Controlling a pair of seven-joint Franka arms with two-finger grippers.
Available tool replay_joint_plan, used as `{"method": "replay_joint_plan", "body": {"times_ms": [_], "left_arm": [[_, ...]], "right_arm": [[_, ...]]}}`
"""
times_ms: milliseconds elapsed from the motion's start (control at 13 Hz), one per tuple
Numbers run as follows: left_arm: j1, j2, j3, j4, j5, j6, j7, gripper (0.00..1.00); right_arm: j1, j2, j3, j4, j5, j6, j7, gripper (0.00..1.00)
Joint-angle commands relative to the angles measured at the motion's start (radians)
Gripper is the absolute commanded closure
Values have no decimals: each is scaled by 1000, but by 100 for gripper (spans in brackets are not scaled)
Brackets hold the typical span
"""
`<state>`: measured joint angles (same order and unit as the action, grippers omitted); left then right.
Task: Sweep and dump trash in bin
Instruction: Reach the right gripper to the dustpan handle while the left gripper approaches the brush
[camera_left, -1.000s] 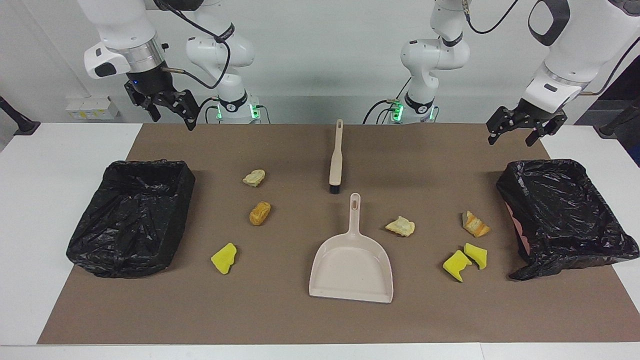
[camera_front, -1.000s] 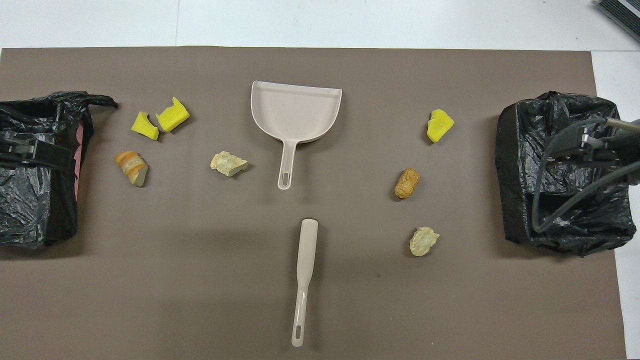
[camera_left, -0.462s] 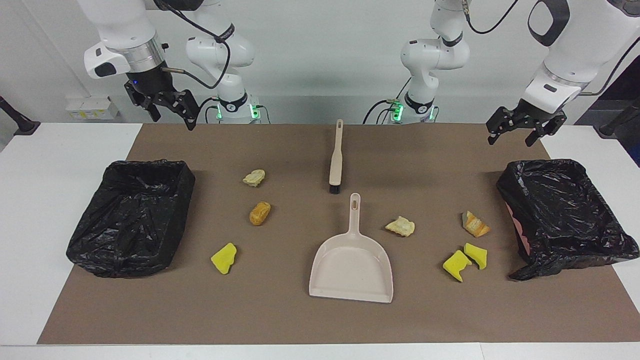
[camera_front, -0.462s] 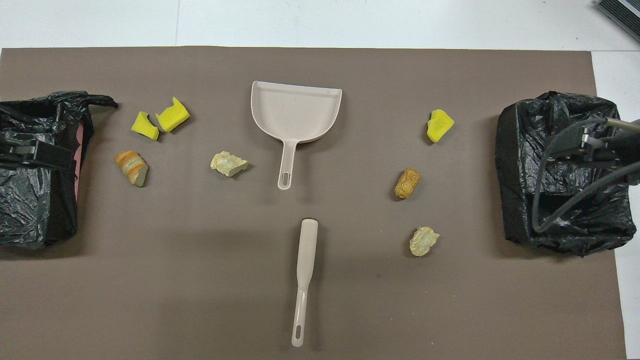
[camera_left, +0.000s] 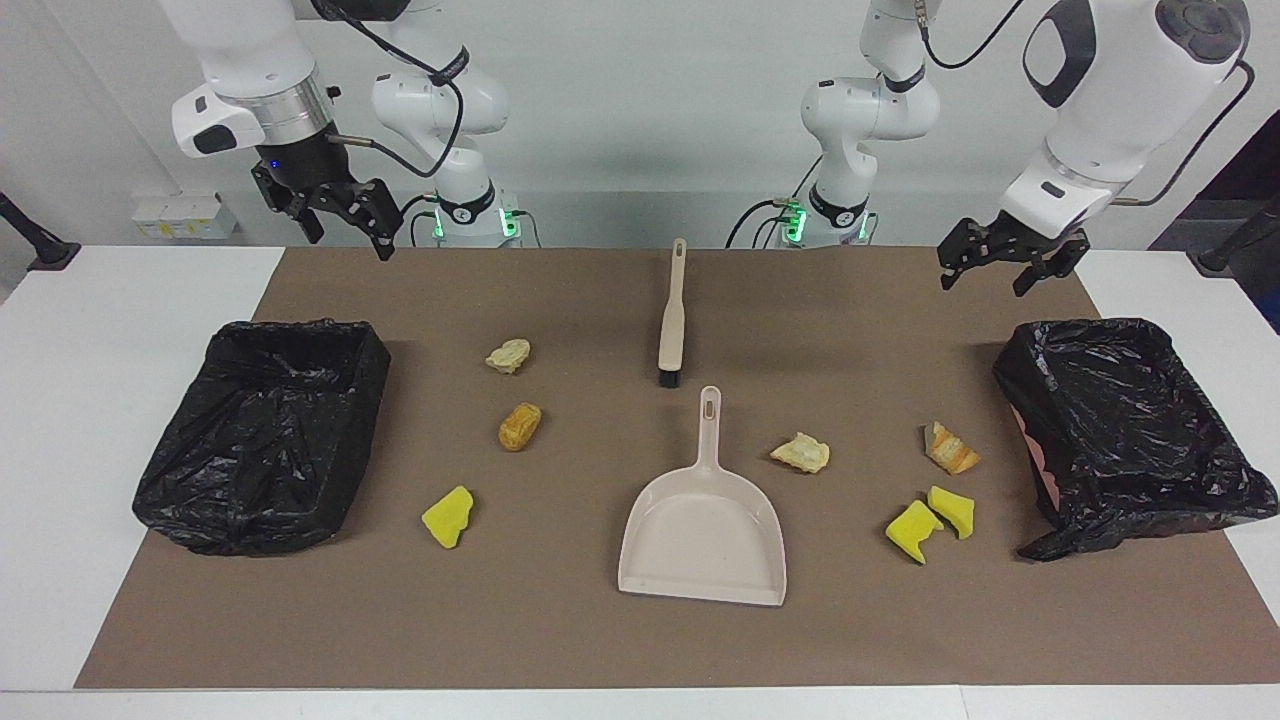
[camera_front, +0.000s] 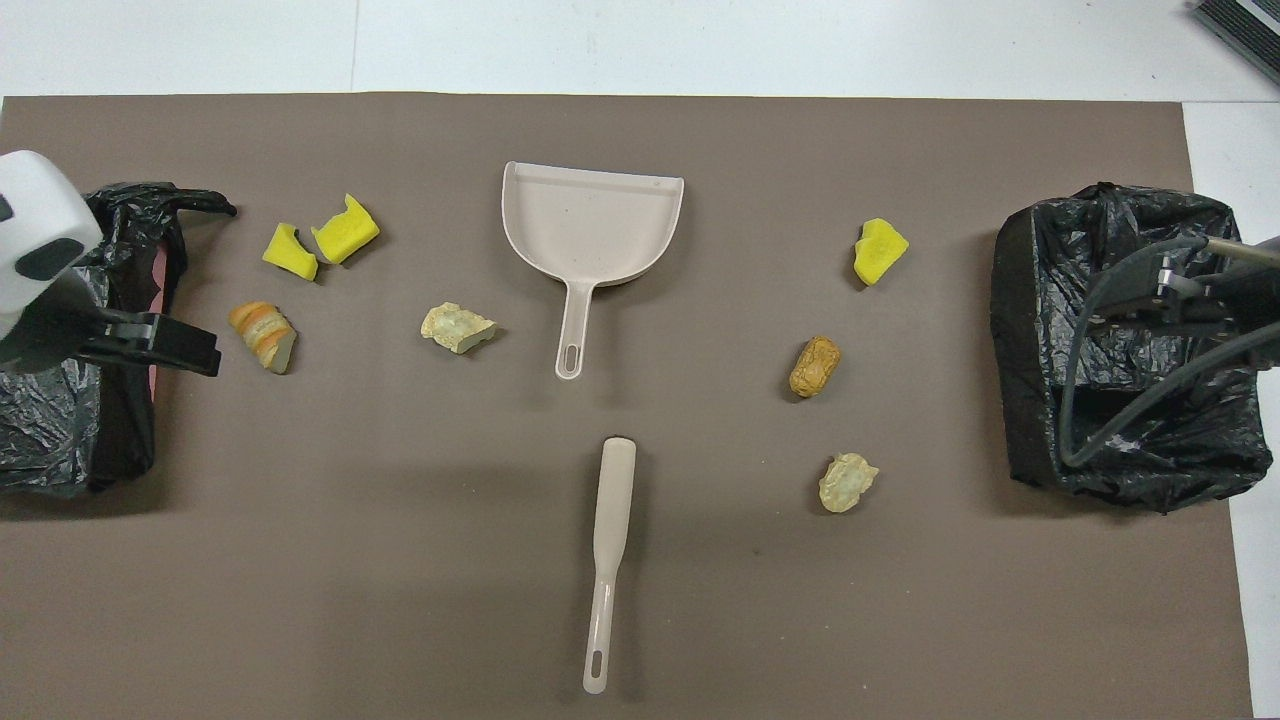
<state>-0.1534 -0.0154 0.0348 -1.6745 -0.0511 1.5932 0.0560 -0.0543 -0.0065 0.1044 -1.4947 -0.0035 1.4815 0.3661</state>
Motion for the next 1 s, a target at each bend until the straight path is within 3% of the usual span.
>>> {"method": "replay_joint_plan", "body": {"times_ms": [0,231,462,692,923], "left_arm": [[-87,-37,11,-100,-35,97,-65,0],[-195,-50,10,-187,-41,164,-163,0],[-297,-64,11,-293,-43,217,-214,0],[-423,-171,10,-497,-43,336,-286,0],[-625,-130,10,-582,-43,446,-456,0]], "right_arm": [[1,-9,0,-15,-1,14,-29,0],[16,23,11,-13,-7,66,-24,0],[91,111,9,16,-42,141,13,0],[184,221,9,76,-59,207,146,0],[290,353,8,157,-59,270,255,0]]}}
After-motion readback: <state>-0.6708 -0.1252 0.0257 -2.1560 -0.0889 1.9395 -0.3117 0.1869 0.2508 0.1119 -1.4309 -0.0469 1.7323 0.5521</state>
